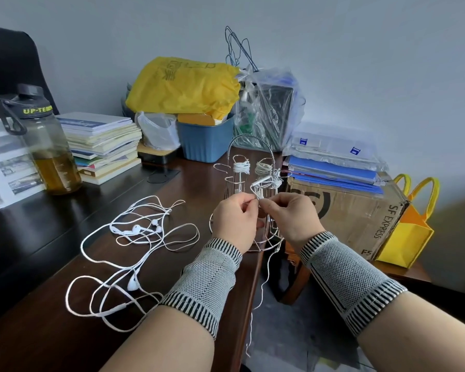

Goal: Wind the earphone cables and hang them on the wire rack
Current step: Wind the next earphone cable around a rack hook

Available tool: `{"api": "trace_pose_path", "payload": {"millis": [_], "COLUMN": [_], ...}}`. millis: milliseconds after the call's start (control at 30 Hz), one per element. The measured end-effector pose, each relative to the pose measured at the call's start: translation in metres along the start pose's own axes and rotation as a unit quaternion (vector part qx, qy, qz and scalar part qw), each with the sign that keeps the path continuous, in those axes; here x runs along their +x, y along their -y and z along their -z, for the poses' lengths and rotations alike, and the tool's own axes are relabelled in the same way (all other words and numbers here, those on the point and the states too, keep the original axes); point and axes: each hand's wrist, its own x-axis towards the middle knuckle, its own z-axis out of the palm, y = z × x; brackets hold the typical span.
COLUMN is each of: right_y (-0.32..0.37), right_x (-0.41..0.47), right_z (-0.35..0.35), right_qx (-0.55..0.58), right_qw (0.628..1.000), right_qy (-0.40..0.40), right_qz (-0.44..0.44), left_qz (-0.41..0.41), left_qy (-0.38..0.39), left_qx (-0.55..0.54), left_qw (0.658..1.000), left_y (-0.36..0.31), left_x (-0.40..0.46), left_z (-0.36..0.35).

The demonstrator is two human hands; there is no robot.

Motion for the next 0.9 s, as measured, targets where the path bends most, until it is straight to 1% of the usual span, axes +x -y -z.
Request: {"api": "trace_pose_path", "payload": {"millis": [133,267,333,567,767,900], "right_y": [0.001,0.003,0.004,0.002,-0.011,-0.018], "right_x": [0.000,-0.002,-0.003,-0.003,-0.003,0.000], "right_z": [0.002,0.007,0.008,0.008,0.015,0.023], "right_qx": [-0.026,-0.030,-0.041,-0.029,0.014,0.005], "right_qw": [0.999,0.996,0.994,0.994,0.997,0.999], "right_qy": [0.041,0.079,0.088,0.079,0.062,0.036], "right_qz": [0.018,0.040,0.053,0.065,0.041,0.020], "left_qz": [-0.001,0.031,0.057,0.054,0.056,0.032], "left_qy": [-0.001,-0.003,-0.014,-0.043,-0.027,-0.024], "left_qx": [-0.008,-0.056,-0.102,-0.105,-0.079,-0.054], "left_qw": [1.000,0.998,0.993,0.992,0.995,0.998], "left_y": [-0.002,-0.005,-0.006,-0.003,-0.006,-0.003], "left_x": [-0.001,-0.002,-0.001,0.006,0.003,0.002], "left_z": [0.002,0.003,0.002,-0.001,0.002,-0.001]}}
